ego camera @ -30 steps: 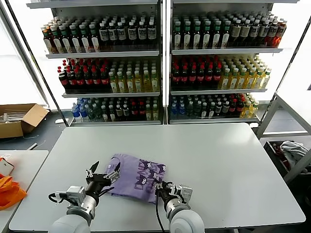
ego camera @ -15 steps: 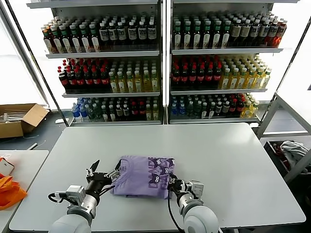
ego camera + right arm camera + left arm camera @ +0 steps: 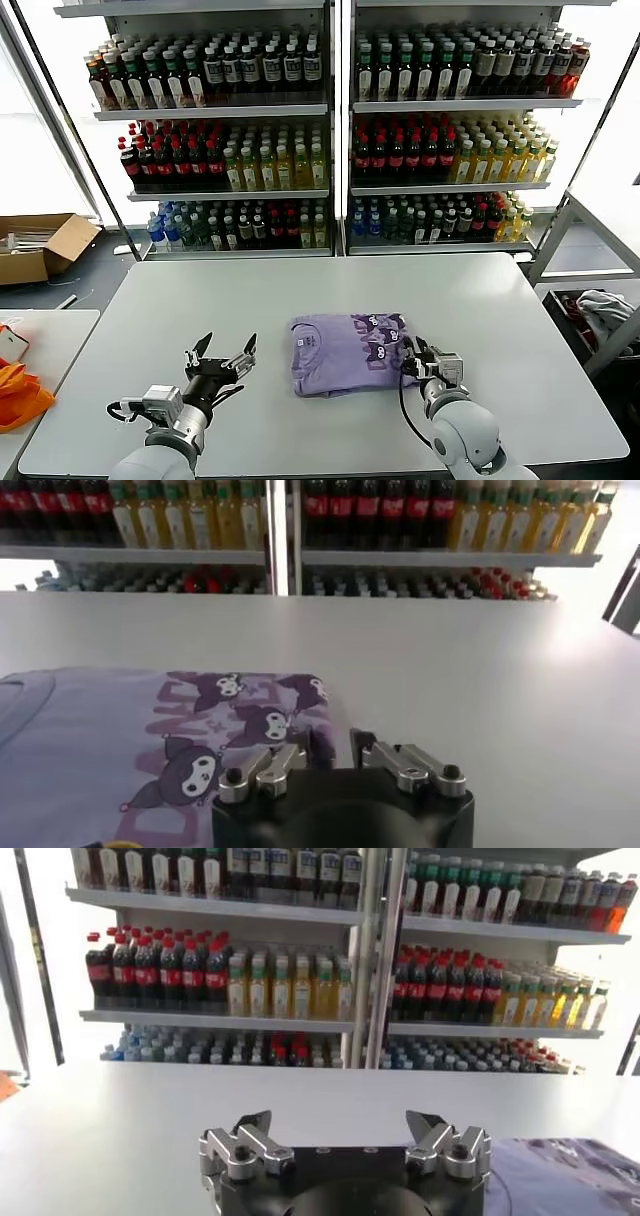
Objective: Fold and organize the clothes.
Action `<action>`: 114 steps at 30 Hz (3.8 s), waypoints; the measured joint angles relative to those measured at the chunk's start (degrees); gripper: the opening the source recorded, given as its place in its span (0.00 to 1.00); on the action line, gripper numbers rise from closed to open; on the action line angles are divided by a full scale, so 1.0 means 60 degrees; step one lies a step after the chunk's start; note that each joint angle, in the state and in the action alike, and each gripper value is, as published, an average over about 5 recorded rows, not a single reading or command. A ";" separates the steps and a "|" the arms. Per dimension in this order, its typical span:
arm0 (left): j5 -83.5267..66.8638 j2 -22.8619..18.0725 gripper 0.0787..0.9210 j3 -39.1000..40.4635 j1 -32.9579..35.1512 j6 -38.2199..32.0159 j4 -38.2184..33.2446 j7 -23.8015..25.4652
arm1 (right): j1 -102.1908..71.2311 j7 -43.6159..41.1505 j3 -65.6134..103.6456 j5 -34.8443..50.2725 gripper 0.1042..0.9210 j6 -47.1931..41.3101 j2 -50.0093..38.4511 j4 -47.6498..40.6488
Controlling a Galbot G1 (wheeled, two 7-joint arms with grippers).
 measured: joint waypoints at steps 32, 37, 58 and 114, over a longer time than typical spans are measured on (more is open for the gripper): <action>0.0173 -0.0416 0.88 0.0230 0.0459 -0.0191 -0.0110 0.0097 | -0.1307 0.0696 -0.1074 -0.1984 0.88 0.0011 0.1203 0.0916; 0.0176 -0.0440 0.88 0.0283 0.0413 -0.0199 -0.0032 0.0114 | -0.1590 0.0968 -0.1059 -0.1978 0.88 0.0001 0.1208 0.1016; 0.0313 -0.0537 0.88 0.0295 0.0620 -0.0208 -0.0073 0.0227 | -0.2272 0.1853 -0.0752 -0.1203 0.88 0.0019 0.1307 0.1371; 0.0480 -0.0604 0.88 0.0297 0.0807 -0.0190 -0.0072 0.0260 | -0.1513 0.0420 -0.2327 -0.1834 0.88 -0.0028 0.1109 0.1212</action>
